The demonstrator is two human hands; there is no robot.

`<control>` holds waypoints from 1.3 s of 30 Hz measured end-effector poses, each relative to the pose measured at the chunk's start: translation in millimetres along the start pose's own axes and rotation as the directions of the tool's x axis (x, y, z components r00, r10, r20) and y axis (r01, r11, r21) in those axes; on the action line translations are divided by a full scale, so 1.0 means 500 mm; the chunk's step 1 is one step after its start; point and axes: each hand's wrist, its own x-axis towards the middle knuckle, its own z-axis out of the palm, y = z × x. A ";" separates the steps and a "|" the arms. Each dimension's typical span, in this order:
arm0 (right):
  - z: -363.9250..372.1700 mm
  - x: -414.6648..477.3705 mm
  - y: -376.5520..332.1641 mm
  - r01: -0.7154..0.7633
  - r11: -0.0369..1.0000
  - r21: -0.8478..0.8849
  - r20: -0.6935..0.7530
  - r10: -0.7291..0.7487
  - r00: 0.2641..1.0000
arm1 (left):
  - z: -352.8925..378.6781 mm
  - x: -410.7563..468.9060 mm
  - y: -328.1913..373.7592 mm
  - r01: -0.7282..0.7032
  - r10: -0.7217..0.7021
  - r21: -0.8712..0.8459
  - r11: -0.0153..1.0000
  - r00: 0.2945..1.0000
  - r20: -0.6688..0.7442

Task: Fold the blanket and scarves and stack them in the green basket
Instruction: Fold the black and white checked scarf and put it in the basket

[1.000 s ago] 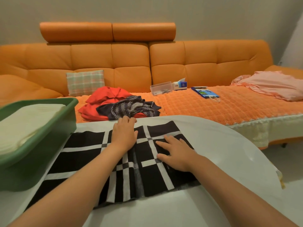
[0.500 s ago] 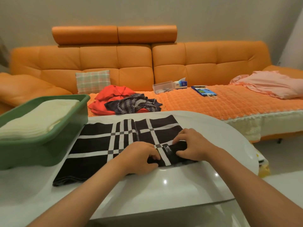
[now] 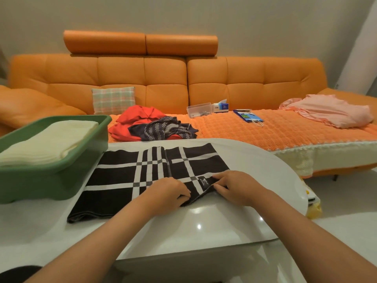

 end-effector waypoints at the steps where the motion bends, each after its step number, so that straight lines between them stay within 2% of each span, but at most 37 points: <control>1: 0.000 0.000 -0.001 0.006 1.000 -0.016 -0.001 -0.006 1.000 | -0.002 -0.003 -0.001 0.003 -0.003 -0.026 1.000 1.000 -0.003; 4: -0.005 -0.002 -0.010 -0.011 1.000 -0.028 -0.070 0.009 0.998 | -0.005 -0.009 0.001 -0.013 0.012 -0.030 0.999 1.000 -0.020; 7: -0.009 -0.005 -0.021 -0.051 0.998 -0.029 -0.189 0.044 0.981 | 0.007 -0.008 0.005 -0.043 0.046 0.029 0.999 0.992 -0.117; 9: -0.016 -0.011 -0.026 -0.025 0.999 -0.042 -0.222 0.015 0.975 | 0.006 -0.010 0.001 -0.054 0.065 0.064 0.996 0.982 -0.175; 11: -0.020 -0.018 -0.024 0.026 0.999 -0.040 -0.207 -0.034 0.978 | -0.008 -0.018 -0.008 -0.088 0.110 0.104 0.991 0.969 -0.221; 13: -0.014 -0.023 -0.013 0.042 0.998 -0.037 -0.115 -0.046 0.992 | -0.017 -0.030 -0.026 -0.110 0.128 0.109 0.988 0.977 -0.171; 15: -0.002 -0.026 -0.001 0.024 0.999 -0.041 -0.063 -0.026 0.998 | -0.017 -0.037 -0.038 -0.095 0.099 0.123 0.988 0.995 -0.030; 18: 0.000 -0.035 0.004 0.009 1.000 -0.006 -0.059 -0.009 0.998 | -0.010 -0.037 -0.041 -0.060 0.057 0.160 0.985 0.998 0.025; 20: -0.006 -0.041 0.000 -0.021 0.994 0.103 -0.039 0.026 0.999 | -0.007 -0.031 -0.037 -0.019 0.020 0.171 0.985 1.000 -0.004; 22: -0.010 -0.043 -0.004 -0.092 0.967 0.239 -0.035 0.103 0.994 | -0.008 -0.015 -0.027 0.037 -0.027 0.102 0.994 0.995 -0.095; 23: -0.011 -0.039 -0.004 -0.116 0.964 0.239 -0.068 0.135 0.988 | -0.009 -0.001 -0.023 0.071 -0.064 0.040 0.997 0.988 -0.143; 25: -0.009 -0.022 -0.004 -0.124 0.988 0.093 -0.193 0.140 0.971 | -0.010 0.036 -0.023 0.148 -0.155 -0.053 0.988 0.973 -0.171; 27: 0.000 0.001 -0.008 -0.096 0.994 0.058 -0.278 0.109 0.954 | -0.001 0.073 -0.034 0.184 -0.186 -0.035 0.982 0.979 -0.082; 28: 0.005 0.011 -0.011 -0.088 0.992 0.085 -0.254 0.107 0.961 | 0.006 0.088 -0.044 0.191 -0.191 -0.025 0.981 0.982 0.000; 31: 0.029 0.030 -0.013 -0.106 0.985 0.135 -0.025 0.110 0.994 | 0.032 0.115 -0.084 0.228 -0.248 0.104 0.968 0.931 0.269; 33: 0.041 0.036 0.003 -0.132 0.986 0.098 0.031 0.130 0.991 | 0.034 0.126 -0.107 0.268 -0.332 0.225 0.937 0.883 0.332; 35: 0.043 0.050 0.017 -0.135 0.990 0.037 -0.056 0.137 0.989 | 0.022 0.137 -0.114 0.284 -0.352 0.264 0.922 0.899 0.261; 37: 0.039 0.072 0.022 -0.152 0.987 0.056 -0.156 0.159 0.975 | 0.009 0.157 -0.104 0.267 -0.293 0.256 0.929 0.954 0.068; 39: 0.042 0.094 0.025 -0.180 0.982 0.057 -0.211 0.188 0.959 | 0.002 0.190 -0.097 0.256 -0.248 0.202 0.945 0.967 -0.064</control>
